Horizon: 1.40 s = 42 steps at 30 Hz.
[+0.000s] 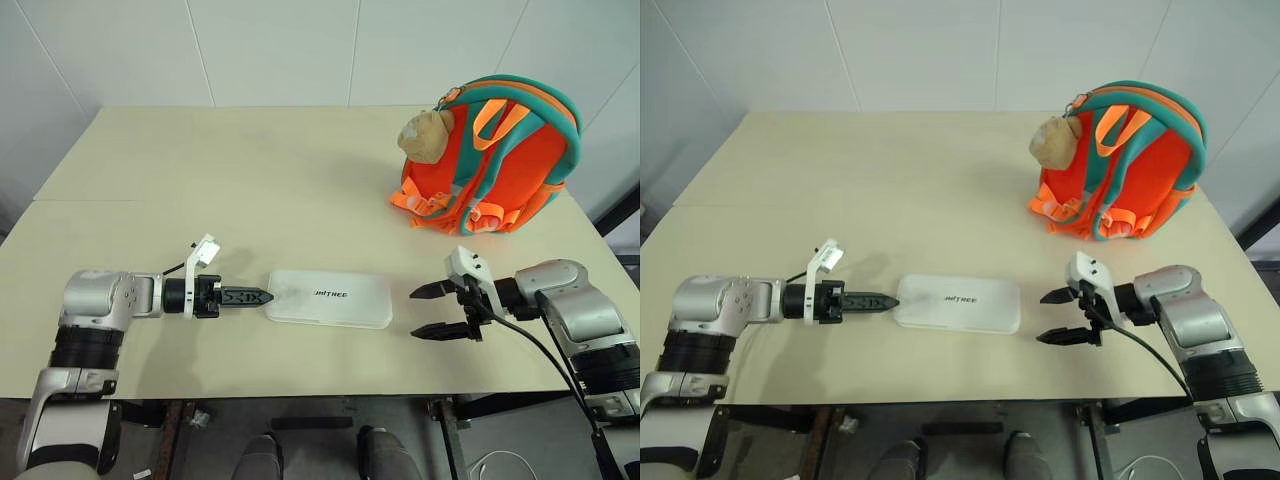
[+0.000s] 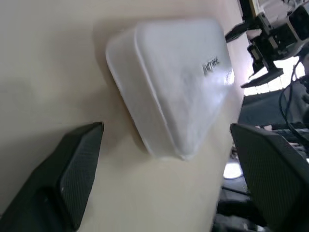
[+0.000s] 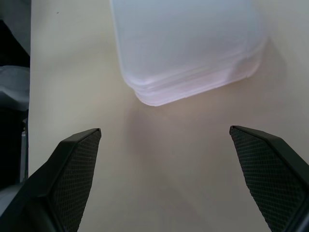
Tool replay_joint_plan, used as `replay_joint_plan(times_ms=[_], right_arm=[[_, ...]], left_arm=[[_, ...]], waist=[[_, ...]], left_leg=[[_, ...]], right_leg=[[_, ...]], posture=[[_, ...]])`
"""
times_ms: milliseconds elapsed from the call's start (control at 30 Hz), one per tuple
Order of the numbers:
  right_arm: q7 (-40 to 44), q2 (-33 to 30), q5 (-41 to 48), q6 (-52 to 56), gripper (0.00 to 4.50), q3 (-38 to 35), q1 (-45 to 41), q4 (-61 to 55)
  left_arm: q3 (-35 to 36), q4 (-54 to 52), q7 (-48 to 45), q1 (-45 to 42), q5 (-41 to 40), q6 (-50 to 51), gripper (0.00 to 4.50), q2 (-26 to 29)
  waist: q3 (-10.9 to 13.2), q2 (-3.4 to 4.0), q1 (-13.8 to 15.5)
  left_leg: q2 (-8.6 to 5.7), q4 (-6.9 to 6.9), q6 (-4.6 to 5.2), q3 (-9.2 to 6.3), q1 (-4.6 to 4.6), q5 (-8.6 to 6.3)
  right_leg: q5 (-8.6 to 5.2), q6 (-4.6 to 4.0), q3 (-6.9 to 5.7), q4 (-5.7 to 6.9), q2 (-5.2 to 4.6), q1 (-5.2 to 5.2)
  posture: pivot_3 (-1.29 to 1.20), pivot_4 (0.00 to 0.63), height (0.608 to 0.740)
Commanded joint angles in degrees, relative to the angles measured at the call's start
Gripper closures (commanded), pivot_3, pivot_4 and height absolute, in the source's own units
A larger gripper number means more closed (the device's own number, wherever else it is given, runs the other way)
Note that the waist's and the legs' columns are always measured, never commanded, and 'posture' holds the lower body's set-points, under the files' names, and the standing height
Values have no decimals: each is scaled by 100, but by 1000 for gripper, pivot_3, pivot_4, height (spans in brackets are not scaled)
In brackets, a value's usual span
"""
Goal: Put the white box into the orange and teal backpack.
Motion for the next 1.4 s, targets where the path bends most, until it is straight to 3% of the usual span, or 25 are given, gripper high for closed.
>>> replay_joint_plan(times_ms=[33,367,733,1167,1400], right_arm=[[-104,77,146,74,0,1,-20,-229],[-312,402,49,-281,0,116,5,37],[-493,780,51,-664,0,138,-148,235],[-659,876,-49,-1365,0,31,-64,482],[-792,775,6,-1463,0,-75,183,320]], left_arm=[[-211,137,17,-56,-48,128,19,-21],[-220,601,262,-113,-28,280,19,-309],[88,1530,254,-810,-354,1082,19,-884],[35,1738,255,-915,-444,1281,19,-1056],[-4,1510,145,-728,-609,1363,2238,-1016]], waist=[[0,0,4],[-2,-1,29],[-2,-2,14],[-2,-2,14],[-2,-2,13]], left_leg=[[0,0,0,0,0,0],[-1,5,-1,-1,2,0],[-2,28,0,-2,6,-1],[-2,27,-3,-2,6,-3],[-2,24,-4,-2,5,-6]], right_leg=[[0,0,0,0,0,0],[1,1,0,0,-1,6],[3,6,-1,-5,0,24],[4,8,-1,-4,-1,24],[4,8,-1,-4,-1,22]], posture=[[0,150,740],[0,150,740],[0,150,740],[0,150,740],[0,150,740]])
